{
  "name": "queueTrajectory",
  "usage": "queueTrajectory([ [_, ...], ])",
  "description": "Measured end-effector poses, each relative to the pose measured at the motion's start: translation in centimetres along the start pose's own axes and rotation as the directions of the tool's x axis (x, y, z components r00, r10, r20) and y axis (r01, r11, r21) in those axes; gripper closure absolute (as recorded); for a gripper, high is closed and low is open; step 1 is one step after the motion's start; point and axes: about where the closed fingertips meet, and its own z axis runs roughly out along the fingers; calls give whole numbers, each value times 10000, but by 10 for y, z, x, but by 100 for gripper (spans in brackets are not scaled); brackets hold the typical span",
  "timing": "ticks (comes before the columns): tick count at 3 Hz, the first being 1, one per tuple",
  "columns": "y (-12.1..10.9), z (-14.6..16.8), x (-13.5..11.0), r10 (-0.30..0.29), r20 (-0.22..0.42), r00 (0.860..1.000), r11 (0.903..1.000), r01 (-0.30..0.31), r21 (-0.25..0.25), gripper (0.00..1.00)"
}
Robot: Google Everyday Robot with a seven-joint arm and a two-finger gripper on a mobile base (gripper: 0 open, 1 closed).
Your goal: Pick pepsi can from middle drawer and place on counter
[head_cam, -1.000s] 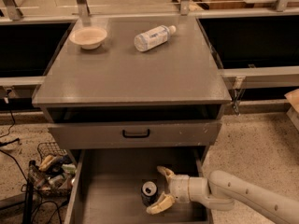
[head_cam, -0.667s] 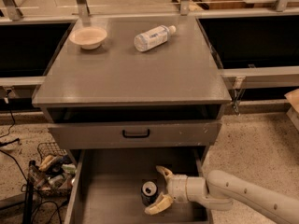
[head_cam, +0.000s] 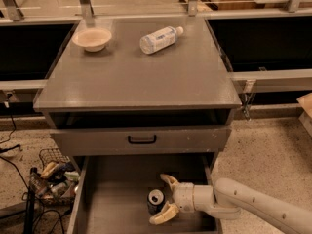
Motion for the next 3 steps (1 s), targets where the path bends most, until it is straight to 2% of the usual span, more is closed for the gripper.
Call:
queueTrajectory([
  [1, 3, 5, -2, 124, 422, 9990, 9995, -111, -299, 0],
  [2, 3, 5, -2, 124, 421, 9990, 9995, -112, -300, 0],
  [3, 6, 17, 10, 350, 353, 9988, 9979, -330, -563, 0],
])
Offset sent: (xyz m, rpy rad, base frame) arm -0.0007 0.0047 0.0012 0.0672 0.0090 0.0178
